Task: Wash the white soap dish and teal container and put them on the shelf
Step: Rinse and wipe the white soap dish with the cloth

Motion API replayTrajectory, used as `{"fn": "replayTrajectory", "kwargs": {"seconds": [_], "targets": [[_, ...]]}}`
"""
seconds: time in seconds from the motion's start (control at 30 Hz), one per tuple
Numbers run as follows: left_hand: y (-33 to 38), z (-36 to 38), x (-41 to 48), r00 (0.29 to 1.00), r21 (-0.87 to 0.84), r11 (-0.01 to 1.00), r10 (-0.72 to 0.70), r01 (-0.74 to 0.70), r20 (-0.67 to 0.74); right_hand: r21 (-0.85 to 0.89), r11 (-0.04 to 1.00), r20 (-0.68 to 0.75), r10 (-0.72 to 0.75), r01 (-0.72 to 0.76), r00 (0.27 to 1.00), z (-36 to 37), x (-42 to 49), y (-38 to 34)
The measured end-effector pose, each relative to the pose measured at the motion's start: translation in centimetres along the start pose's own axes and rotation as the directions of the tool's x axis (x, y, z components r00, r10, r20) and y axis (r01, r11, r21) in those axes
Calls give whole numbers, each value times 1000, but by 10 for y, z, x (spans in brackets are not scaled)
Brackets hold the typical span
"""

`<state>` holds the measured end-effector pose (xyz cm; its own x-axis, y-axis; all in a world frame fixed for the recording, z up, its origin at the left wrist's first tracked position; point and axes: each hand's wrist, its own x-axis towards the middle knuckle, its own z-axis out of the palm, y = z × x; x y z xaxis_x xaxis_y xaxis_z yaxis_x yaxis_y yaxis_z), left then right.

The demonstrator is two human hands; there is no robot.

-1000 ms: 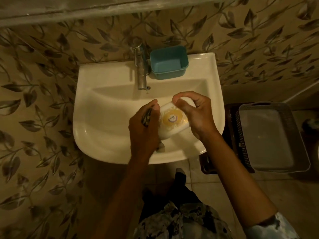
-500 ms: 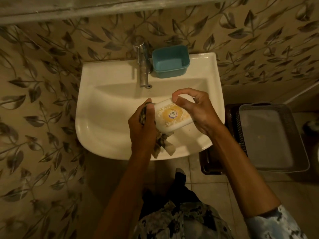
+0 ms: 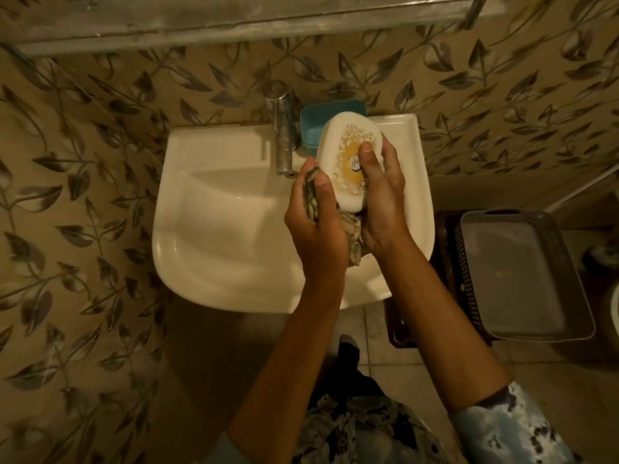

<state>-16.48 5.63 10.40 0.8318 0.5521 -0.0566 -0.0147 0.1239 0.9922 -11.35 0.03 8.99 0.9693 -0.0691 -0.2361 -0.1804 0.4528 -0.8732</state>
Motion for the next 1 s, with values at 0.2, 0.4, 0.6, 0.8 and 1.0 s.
{"fn": "replayTrajectory", "kwargs": {"seconds": [0.2,0.4,0.6,0.8,1.0], "targets": [[4,-7,10,994,225,969,84,-98,69,-195,973,151,-91,120,984,-11,-4,-10],[27,-10,49,973,362,918,88,-163,215,-231,969,290,-18,89,957,-22,-5,-20],[30,-5,51,964,308,949,-17,-68,264,-113,978,188,-155,178,970,-14,-7,-19],[8,-6,0,956,291,956,-43,-45,291,-69,986,-77,-155,150,985,-8,-3,-21],[31,-15,44,965,361,930,-25,-73,260,-164,983,272,-38,85,962,-17,-11,-32]]}}
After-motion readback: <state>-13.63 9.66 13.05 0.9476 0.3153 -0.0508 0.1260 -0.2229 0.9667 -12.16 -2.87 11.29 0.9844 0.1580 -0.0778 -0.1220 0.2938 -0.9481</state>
